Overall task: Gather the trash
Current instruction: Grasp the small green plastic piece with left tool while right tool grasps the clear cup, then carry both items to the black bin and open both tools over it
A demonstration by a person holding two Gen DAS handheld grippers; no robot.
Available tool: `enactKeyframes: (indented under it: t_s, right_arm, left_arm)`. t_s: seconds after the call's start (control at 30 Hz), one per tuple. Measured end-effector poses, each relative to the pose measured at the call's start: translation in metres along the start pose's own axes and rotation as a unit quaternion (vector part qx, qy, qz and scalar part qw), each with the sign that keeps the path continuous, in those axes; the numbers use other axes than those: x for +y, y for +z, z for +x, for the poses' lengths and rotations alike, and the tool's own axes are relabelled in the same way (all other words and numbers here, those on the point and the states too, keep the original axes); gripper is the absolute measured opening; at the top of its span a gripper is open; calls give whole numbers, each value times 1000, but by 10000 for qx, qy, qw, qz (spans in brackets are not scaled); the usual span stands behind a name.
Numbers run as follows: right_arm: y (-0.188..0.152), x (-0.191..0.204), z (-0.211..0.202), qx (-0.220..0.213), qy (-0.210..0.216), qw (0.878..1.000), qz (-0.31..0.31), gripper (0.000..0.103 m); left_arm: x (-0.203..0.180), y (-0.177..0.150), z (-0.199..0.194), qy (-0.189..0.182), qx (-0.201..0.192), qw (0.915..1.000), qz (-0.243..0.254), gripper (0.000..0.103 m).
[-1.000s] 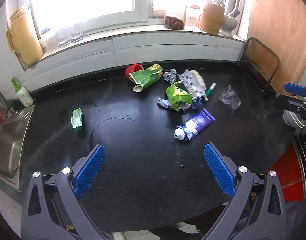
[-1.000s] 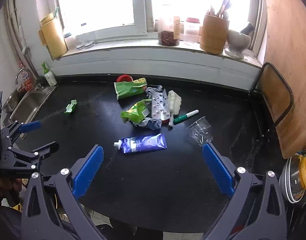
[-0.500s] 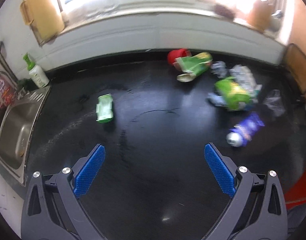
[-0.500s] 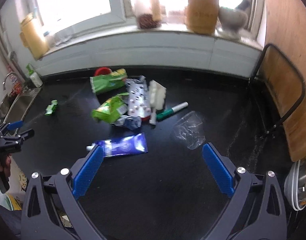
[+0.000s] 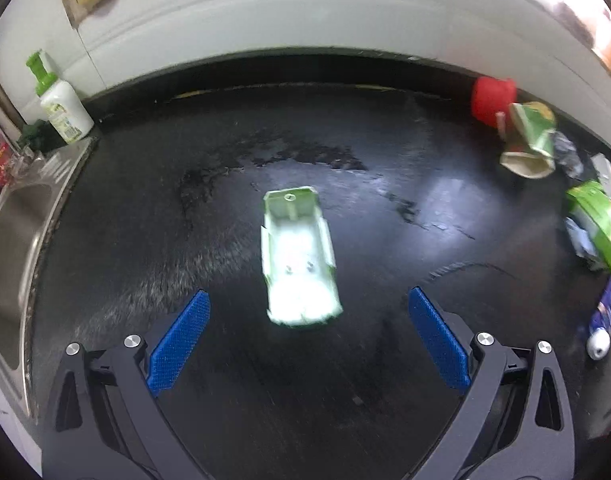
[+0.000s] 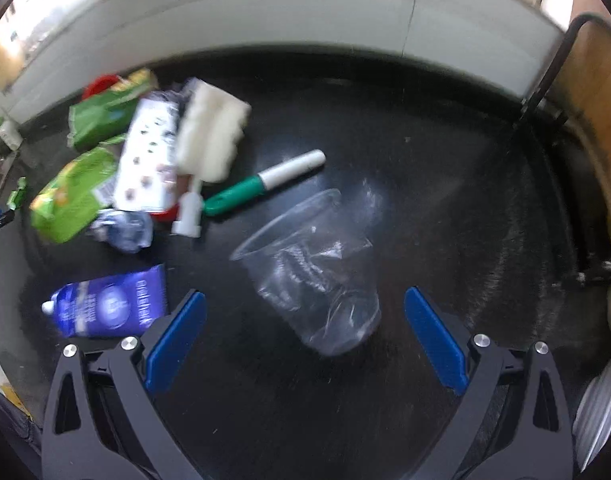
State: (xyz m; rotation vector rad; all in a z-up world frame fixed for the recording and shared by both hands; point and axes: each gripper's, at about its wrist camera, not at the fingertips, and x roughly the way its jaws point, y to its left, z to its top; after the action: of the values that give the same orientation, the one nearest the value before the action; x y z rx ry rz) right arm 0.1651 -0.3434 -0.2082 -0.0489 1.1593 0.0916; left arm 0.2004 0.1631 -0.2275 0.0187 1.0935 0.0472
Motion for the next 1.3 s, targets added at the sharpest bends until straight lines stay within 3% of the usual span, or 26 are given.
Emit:
enactKeyframes:
  t_s: [0.13,0.27,0.3,0.37,0.4,0.43,0.5,0.7,1.03,1.3]
  right_arm:
    - [10,-4,25,232,-8,9997,-12,94]
    - [19,-3,37,290,12,9996,-13,62]
    - [21,-3,37,269,-3,9996,-8,59]
    - [25,-1,39,305,10,9995,5,54]
    - [25,0,39,291,13,9996,-23,49]
    - [26,1,39,284,20,9996,-51,48]
    - [27,2,39,293,28,9995,-67,46]
    - [25,4,20,106,98,9999,8,41]
    - [27,15,-29,-316,225,9992,-62,41]
    - [4,87,-95,-671,672,9934,-637,41]
  left_arm:
    - [9,9,23,-78,109,9999,-102,97]
    - [6,21,28,-103,13,9999,-49,95]
    - [6,23,28,-87,-5,9999,-55,88]
    - [5,25,23,-35,-130,9999,-99,61]
    - [4,27,21,-16,-143,9998,-132,36]
    - [3,29,20,3,-61,9999,-156,32]
    - [2,31,19,-142,25,9997,-216,32]
    - [-14,22,7,-34,-33,10000,-79,32]
    - [-47,-3,-67,-143,-350,9991,-173,32]
    - [-91,-51,-136,-392,-351,9985,-154,32]
